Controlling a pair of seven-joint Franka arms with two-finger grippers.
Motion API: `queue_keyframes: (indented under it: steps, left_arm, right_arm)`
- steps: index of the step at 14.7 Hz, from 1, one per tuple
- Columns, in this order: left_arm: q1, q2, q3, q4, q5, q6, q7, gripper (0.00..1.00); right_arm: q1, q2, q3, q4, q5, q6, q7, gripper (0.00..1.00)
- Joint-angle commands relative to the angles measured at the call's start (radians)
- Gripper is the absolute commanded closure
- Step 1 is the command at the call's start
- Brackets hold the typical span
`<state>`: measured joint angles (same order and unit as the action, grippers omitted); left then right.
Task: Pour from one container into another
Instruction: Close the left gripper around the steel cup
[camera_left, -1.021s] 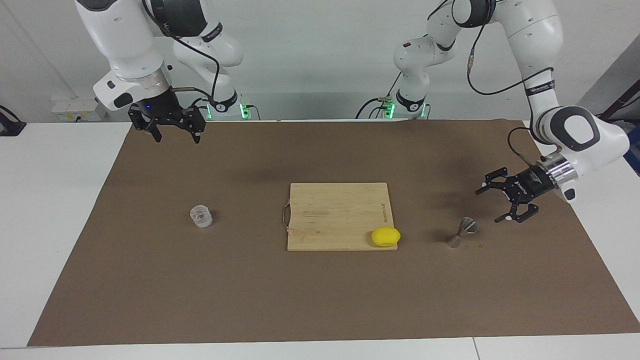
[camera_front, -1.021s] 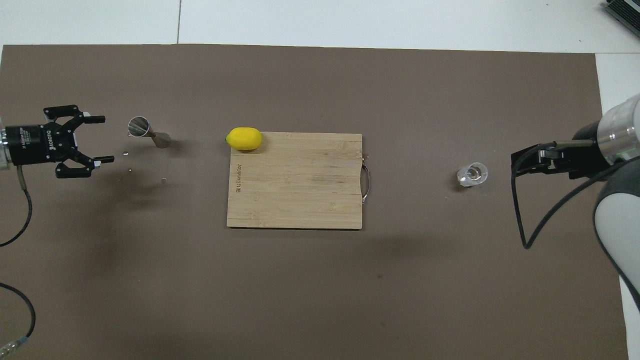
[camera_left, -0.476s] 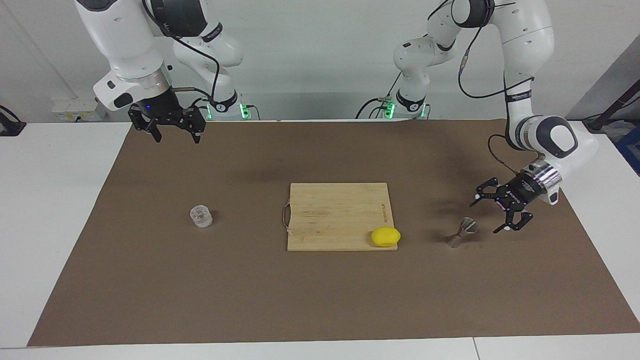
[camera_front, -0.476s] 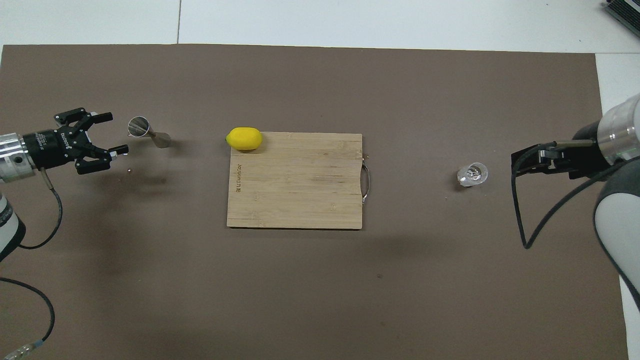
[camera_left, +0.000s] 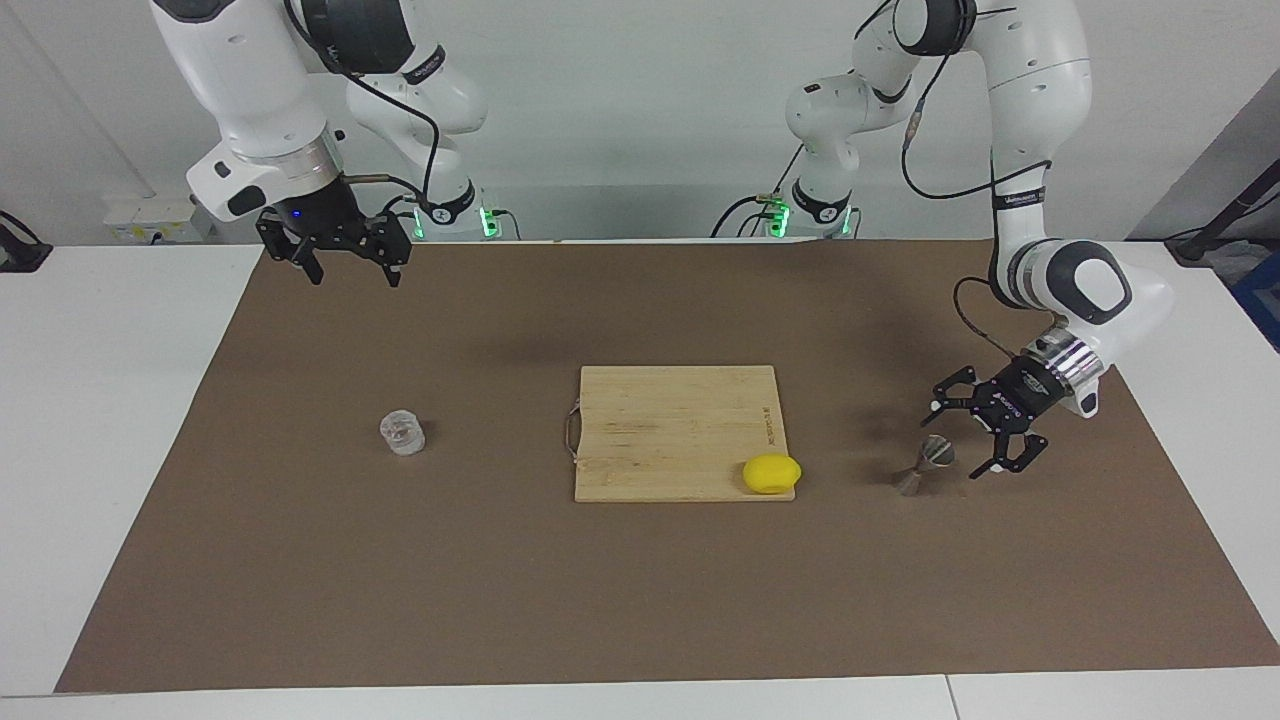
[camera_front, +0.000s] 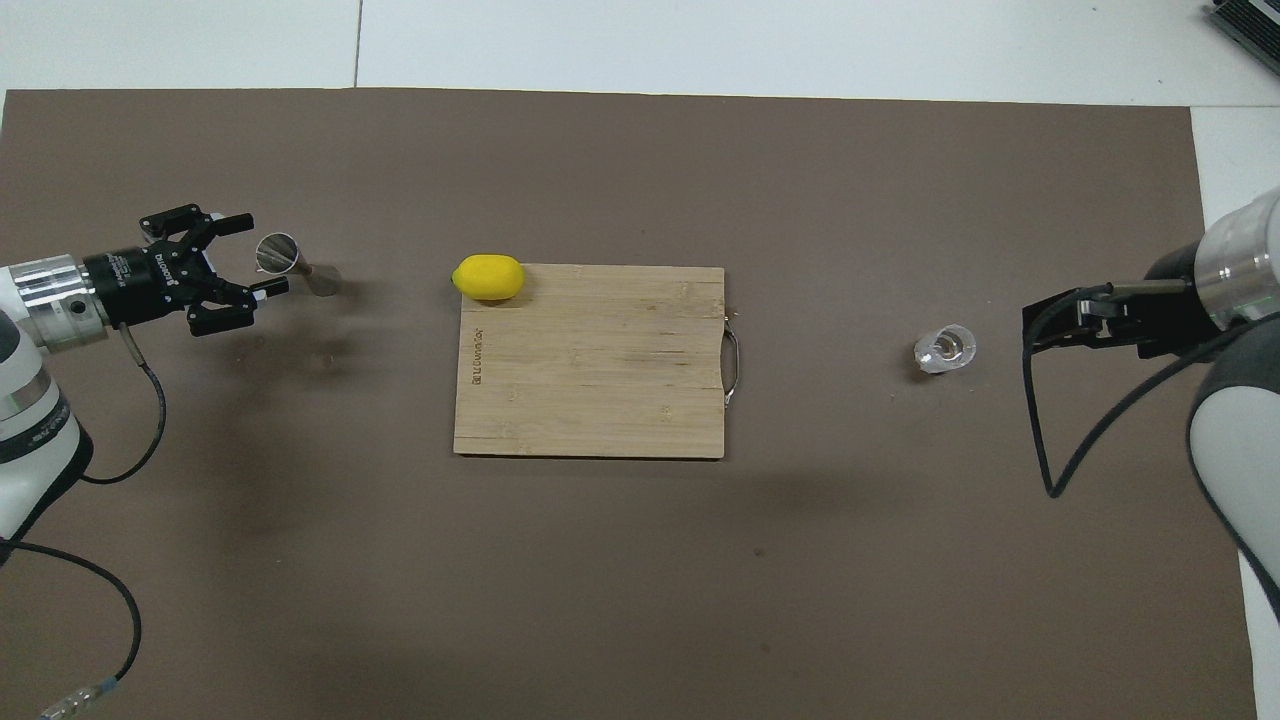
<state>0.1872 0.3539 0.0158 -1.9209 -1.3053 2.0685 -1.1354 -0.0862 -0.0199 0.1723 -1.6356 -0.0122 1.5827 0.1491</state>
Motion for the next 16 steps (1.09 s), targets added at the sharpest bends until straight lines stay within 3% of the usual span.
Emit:
queue_keyframes:
  steps: [1, 3, 7, 10, 11, 12, 16]
  left_arm:
    - [-0.018, -0.003, 0.006, -0.018, -0.026, 0.025, -0.004, 0.00]
    - [-0.020, -0.003, 0.006, -0.020, -0.029, 0.025, -0.004, 0.01]
    - [-0.026, -0.004, 0.007, -0.020, -0.031, 0.025, -0.004, 0.25]
    - [-0.025, -0.006, 0.007, -0.021, -0.032, 0.025, -0.006, 0.62]
    - [-0.023, -0.006, 0.007, -0.021, -0.032, 0.027, -0.006, 0.78]
    - [-0.022, -0.006, 0.007, -0.021, -0.032, 0.027, -0.010, 1.00]
    - [-0.020, -0.006, 0.007, -0.006, -0.025, 0.009, -0.029, 1.00]
  right_arm:
    - [-0.017, -0.011, 0.006, -0.012, 0.018, 0.007, -0.020, 0.00]
    - [-0.017, -0.009, 0.006, -0.012, 0.018, 0.007, -0.020, 0.00]
    - [-0.017, -0.011, 0.006, -0.012, 0.018, 0.007, -0.020, 0.00]
    - [-0.017, -0.011, 0.006, -0.012, 0.018, 0.007, -0.020, 0.00]
    - [-0.017, -0.011, 0.006, -0.012, 0.018, 0.007, -0.020, 0.00]
    - [-0.017, -0.011, 0.006, -0.012, 0.018, 0.007, -0.020, 0.00]
    - [-0.017, -0.011, 0.006, -0.012, 0.018, 0.007, -0.020, 0.00]
